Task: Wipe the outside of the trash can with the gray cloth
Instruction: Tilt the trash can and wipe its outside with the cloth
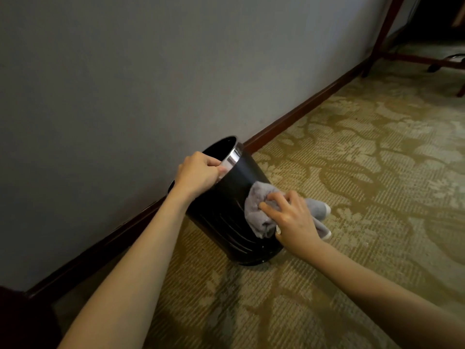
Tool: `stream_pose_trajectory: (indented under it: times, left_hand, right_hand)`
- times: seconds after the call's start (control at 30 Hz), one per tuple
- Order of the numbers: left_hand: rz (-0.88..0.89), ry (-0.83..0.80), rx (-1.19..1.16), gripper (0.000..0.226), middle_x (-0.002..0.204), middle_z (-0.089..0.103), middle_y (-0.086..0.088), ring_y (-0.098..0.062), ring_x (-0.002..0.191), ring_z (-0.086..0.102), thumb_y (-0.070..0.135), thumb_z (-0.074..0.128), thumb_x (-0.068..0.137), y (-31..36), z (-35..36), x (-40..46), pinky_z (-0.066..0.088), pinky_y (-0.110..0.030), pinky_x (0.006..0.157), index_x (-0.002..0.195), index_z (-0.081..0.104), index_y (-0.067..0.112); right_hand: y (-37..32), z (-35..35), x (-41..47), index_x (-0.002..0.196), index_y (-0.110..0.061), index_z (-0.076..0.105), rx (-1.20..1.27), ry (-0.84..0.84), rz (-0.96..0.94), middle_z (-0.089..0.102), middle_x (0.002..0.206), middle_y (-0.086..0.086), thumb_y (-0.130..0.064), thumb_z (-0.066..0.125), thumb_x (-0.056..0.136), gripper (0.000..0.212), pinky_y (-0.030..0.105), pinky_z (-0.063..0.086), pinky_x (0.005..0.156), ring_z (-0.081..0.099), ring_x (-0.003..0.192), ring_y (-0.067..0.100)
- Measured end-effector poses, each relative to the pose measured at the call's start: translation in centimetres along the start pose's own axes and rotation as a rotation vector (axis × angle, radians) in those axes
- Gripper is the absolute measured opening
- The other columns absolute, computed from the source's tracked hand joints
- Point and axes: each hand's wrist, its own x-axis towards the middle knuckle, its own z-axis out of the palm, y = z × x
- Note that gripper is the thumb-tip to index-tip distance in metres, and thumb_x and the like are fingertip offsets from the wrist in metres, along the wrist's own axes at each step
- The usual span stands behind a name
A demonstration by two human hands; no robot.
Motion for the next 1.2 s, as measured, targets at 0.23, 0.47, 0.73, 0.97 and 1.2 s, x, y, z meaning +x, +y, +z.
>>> stream_pose_trajectory:
  times: [0.23, 0.47, 0.73, 0.97, 1.2]
  left_hand:
    - [-0.091, 0.024, -0.110, 0.030, 0.083, 0.073, 0.006, -0.014, 0.085, 0.062, 0.032, 0.067, 0.085, -2.1, -1.3, 0.8, 0.042, -0.031, 0.079, 0.055, 0.068, 0.036]
    - [-0.027, 0.031, -0.023, 0.021, 0.071, 0.073, 0.002, -0.017, 0.076, 0.066, 0.034, 0.063, 0.084, -0.6, -0.1, -0.2, 0.053, -0.036, 0.076, 0.069, 0.075, 0.024]
    - [0.043, 0.045, 0.104, 0.027, 0.064, 0.066, -0.006, -0.025, 0.074, 0.063, 0.036, 0.061, 0.081, 1.3, 0.9, -0.4, 0.052, -0.037, 0.071, 0.075, 0.070, 0.011]
    - [-0.046, 0.020, -0.056, 0.019, 0.076, 0.074, -0.003, -0.018, 0.071, 0.065, 0.035, 0.062, 0.082, -1.0, -0.5, 0.6, 0.055, -0.036, 0.069, 0.071, 0.073, 0.024]
    - [-0.103, 0.019, -0.160, 0.024, 0.081, 0.074, 0.008, -0.009, 0.081, 0.062, 0.032, 0.066, 0.085, -2.7, -1.2, 1.1, 0.044, -0.032, 0.079, 0.063, 0.073, 0.031]
  right_hand:
    - [2.2, 0.8, -4.9, 0.099, -0.021, 0.071, -0.088, -0.275, 0.033, 0.064, 0.095, 0.006, -0.017, 0.084, 0.059, 0.043, 0.042, 0.050, 0.058, 0.055, 0.073, 0.030]
    - [-0.9, -1.2, -0.2, 0.118, -0.018, 0.065, 0.075, -0.183, 0.114, 0.058, 0.118, 0.013, -0.004, 0.068, 0.067, 0.052, 0.042, 0.044, 0.068, 0.049, 0.084, 0.033]
    - [-3.8, -1.7, 3.3, 0.106, -0.013, 0.067, 0.000, 0.042, -0.056, 0.064, 0.105, 0.014, -0.002, 0.068, 0.058, 0.049, 0.037, 0.042, 0.057, 0.053, 0.076, 0.036]
    - [-0.5, 1.2, -3.8, 0.093, -0.021, 0.071, -0.116, -0.163, -0.199, 0.066, 0.092, 0.004, -0.018, 0.071, 0.061, 0.032, 0.037, 0.051, 0.058, 0.058, 0.071, 0.028]
    - [0.3, 0.8, -4.2, 0.099, -0.027, 0.068, -0.074, -0.292, -0.125, 0.062, 0.095, 0.000, -0.025, 0.077, 0.064, 0.036, 0.041, 0.051, 0.060, 0.056, 0.077, 0.026]
